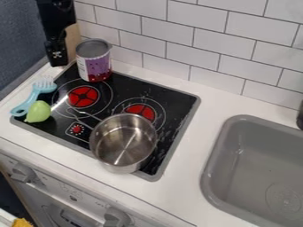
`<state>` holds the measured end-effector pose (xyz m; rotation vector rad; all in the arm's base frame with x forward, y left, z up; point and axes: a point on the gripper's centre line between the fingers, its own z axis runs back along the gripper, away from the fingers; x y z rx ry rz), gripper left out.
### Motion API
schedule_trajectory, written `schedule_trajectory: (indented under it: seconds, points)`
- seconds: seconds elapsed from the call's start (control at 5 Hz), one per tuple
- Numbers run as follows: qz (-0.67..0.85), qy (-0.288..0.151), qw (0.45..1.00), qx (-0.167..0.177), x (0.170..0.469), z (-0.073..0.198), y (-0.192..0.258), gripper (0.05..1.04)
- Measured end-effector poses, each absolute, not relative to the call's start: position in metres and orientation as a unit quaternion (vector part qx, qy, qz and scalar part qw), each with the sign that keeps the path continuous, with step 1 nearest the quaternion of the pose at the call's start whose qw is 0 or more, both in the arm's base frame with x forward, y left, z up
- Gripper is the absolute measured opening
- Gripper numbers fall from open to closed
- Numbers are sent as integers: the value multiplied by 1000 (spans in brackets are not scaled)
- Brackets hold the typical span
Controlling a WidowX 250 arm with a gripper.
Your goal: Push the can to the upper right side of the burner
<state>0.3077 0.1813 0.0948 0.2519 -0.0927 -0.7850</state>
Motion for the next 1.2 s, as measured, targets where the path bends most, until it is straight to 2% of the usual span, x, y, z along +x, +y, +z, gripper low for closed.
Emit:
schedule_trajectory:
  seconds: [0.8, 1.2]
  points:
    - [-413, 1, 895, 170, 354, 67, 219, 1001]
    - [-414, 14, 894, 171, 373, 60, 223, 1001]
